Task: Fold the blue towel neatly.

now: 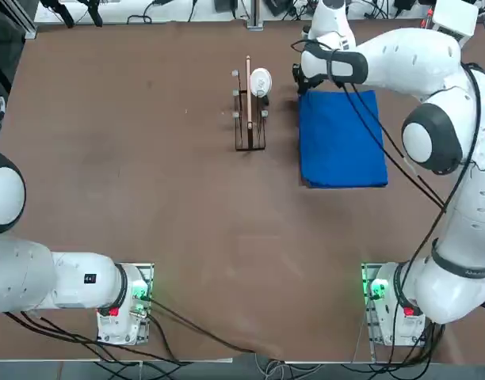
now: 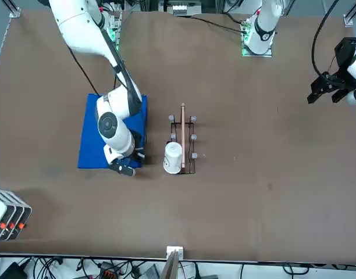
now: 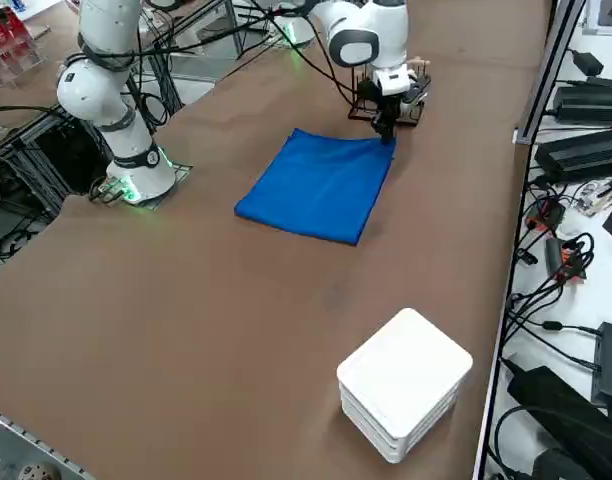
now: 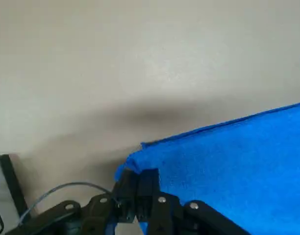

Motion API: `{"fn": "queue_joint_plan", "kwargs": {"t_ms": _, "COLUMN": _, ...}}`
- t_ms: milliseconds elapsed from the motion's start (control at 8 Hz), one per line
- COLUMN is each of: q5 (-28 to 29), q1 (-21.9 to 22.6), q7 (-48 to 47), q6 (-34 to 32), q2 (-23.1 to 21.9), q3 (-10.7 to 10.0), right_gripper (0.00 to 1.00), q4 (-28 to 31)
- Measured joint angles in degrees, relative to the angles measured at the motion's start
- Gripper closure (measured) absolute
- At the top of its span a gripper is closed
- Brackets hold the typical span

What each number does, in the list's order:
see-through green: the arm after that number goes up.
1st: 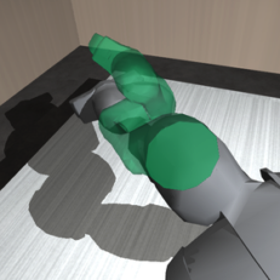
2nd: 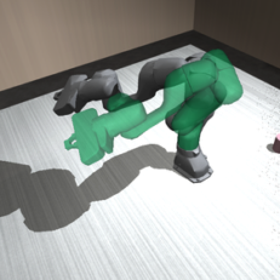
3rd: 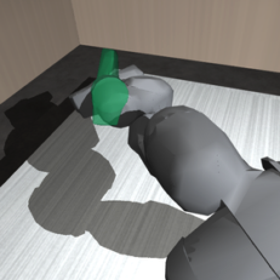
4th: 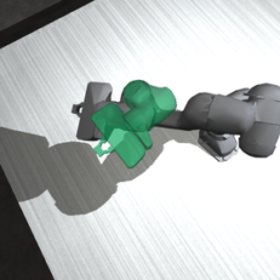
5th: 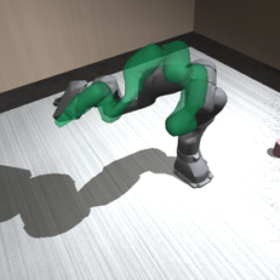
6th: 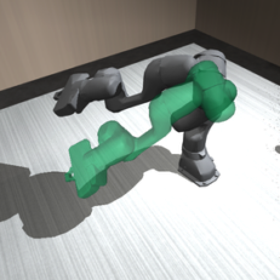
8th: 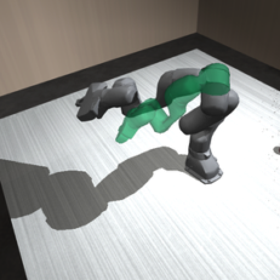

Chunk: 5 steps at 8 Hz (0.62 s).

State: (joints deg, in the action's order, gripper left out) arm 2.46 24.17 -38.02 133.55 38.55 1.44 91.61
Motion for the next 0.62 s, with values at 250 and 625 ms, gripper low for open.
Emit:
{"fn": "queue_joint_plan", "kwargs": {"t_ms": 250, "q5": 0.0, "q1": 0.2, "q7": 0.0, "q6": 0.1, "q2": 0.8, "q3": 0.0, "right_gripper": 0.84, "q4": -0.2}}
{"fn": "queue_joint_plan", "kwargs": {"t_ms": 625, "q5": -1.9, "q1": 0.5, "q7": 0.1, "q6": 0.1, "q2": 1.5, "q3": 0.0, "right_gripper": 0.31, "q4": -2.2}}
